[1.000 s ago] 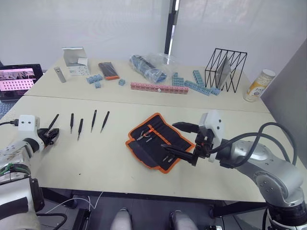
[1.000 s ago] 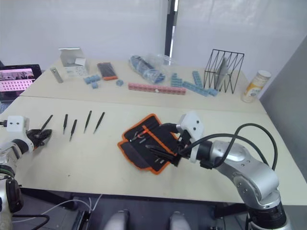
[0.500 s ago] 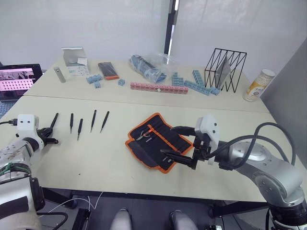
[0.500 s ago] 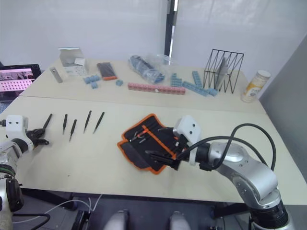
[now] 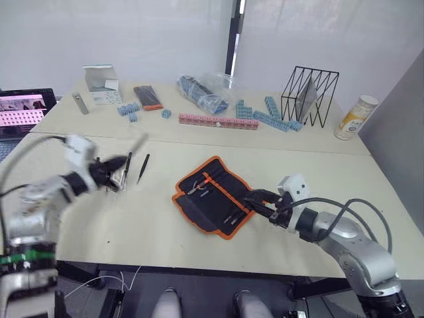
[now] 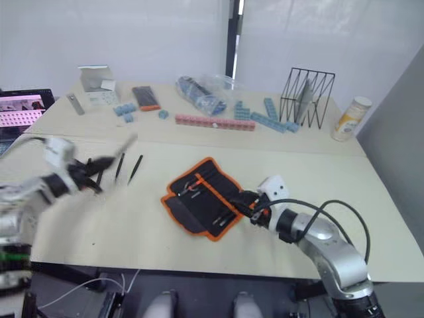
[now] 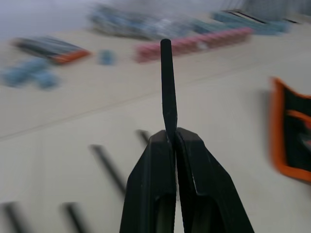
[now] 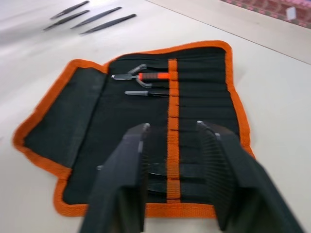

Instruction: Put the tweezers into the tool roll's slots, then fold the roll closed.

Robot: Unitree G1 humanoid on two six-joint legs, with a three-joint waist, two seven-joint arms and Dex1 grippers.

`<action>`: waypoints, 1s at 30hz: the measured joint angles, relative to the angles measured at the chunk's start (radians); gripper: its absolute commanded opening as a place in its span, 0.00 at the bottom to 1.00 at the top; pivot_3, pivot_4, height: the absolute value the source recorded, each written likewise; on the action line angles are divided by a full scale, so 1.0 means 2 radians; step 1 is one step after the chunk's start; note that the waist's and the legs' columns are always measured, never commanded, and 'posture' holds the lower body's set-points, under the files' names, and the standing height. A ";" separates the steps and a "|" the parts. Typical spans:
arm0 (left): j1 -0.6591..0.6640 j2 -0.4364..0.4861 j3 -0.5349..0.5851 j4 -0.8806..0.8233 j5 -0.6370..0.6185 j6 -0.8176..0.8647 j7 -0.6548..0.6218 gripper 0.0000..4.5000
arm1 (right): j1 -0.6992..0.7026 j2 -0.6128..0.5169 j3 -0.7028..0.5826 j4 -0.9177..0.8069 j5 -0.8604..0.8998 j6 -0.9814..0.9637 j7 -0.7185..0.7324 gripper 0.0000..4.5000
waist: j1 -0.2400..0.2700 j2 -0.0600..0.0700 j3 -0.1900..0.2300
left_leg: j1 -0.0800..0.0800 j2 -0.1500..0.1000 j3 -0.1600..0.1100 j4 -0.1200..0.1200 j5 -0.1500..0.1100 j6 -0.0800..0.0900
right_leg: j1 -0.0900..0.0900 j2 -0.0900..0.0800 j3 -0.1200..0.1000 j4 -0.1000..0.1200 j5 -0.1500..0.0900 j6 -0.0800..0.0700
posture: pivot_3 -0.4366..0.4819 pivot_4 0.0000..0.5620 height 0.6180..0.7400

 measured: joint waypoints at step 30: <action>-0.120 -0.001 -0.186 -0.194 -0.044 0.377 0.131 0.00 | -0.022 0.109 0.049 0.091 -0.123 0.006 -0.094 0.01 | -0.010 0.001 0.000 | 0.000 0.000 0.000 0.006 -0.001 -0.001 | 0.001 0.000 0.002 0.000 -0.001 -0.002 | 0.48 0.27 1.00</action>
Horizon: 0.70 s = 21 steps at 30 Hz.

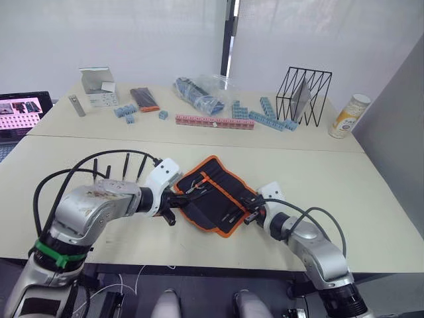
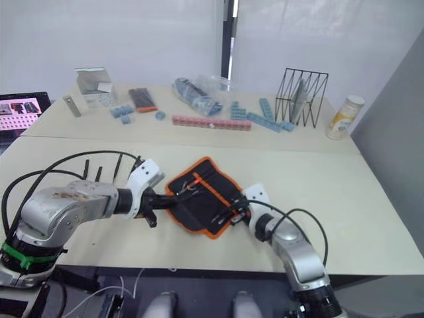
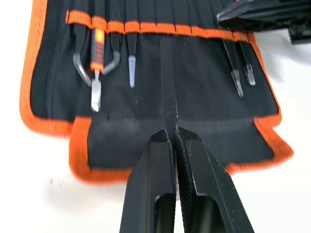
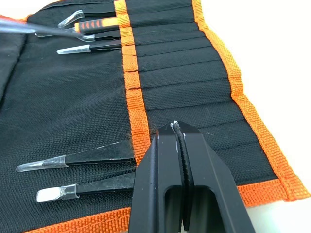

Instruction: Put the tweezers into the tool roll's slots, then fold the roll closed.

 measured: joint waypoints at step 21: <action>-0.054 -0.028 -0.080 0.075 0.052 -0.001 -0.014 0.00 | 0.020 0.020 0.002 -0.033 -0.012 0.023 -0.029 0.01 | -0.002 0.000 0.000 | 0.000 0.000 0.000 0.000 0.000 0.001 | 0.000 0.000 0.000 0.000 0.000 0.000 | 0.48 0.27 1.00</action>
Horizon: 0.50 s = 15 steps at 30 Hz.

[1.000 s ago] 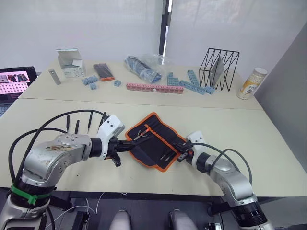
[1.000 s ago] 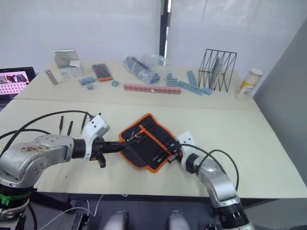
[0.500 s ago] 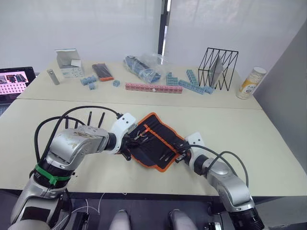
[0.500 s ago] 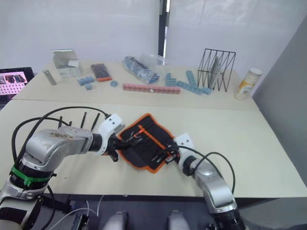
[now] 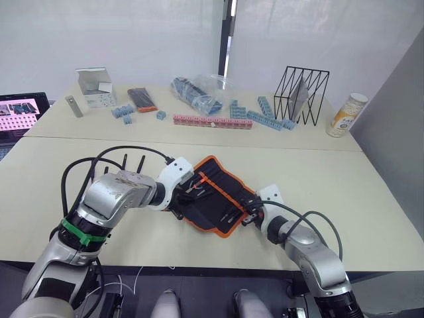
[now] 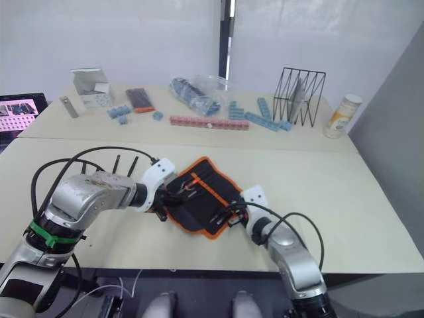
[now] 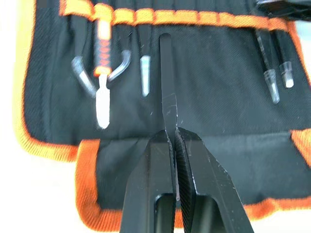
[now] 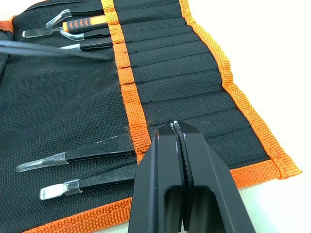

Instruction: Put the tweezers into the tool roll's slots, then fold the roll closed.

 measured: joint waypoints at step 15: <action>-0.010 -0.026 -0.014 0.031 0.032 -0.017 -0.002 0.00 | 0.001 0.001 -0.001 -0.009 -0.004 0.014 -0.002 0.01 | 0.000 0.000 0.000 | 0.000 0.000 0.000 0.000 0.000 0.000 | 0.000 0.000 0.000 0.000 0.000 0.000 | 0.48 0.27 1.00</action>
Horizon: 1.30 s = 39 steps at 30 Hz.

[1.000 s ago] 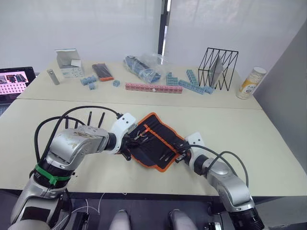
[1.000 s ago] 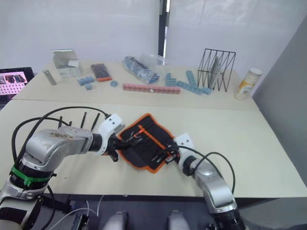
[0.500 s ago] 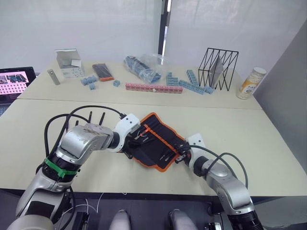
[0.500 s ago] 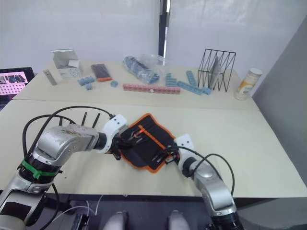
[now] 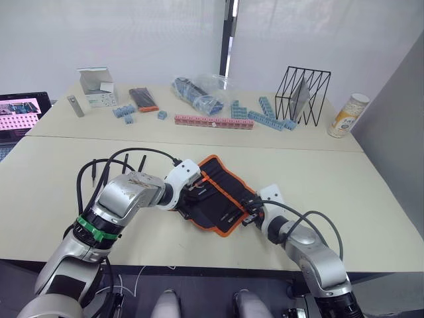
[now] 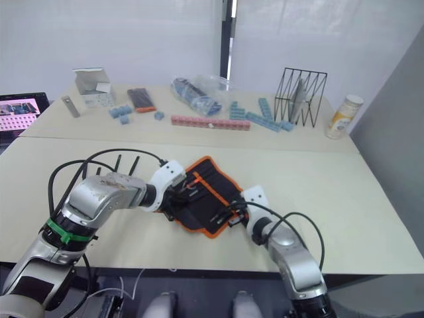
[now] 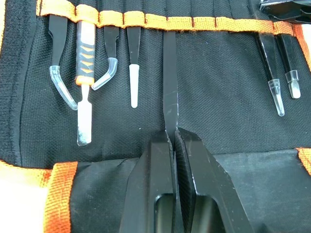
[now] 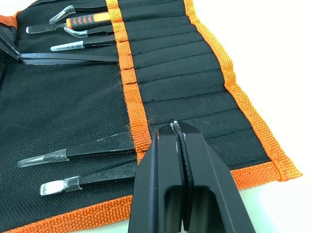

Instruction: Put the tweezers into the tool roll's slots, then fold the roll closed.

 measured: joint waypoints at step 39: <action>-0.111 -0.063 -0.106 0.249 0.154 -0.248 -0.121 0.00 | -0.003 0.024 0.013 -0.016 -0.014 0.029 -0.027 0.01 | -0.001 0.000 0.000 | 0.000 0.000 0.000 0.000 0.000 0.001 | 0.000 0.000 0.000 0.000 0.000 0.000 | 0.48 0.27 1.00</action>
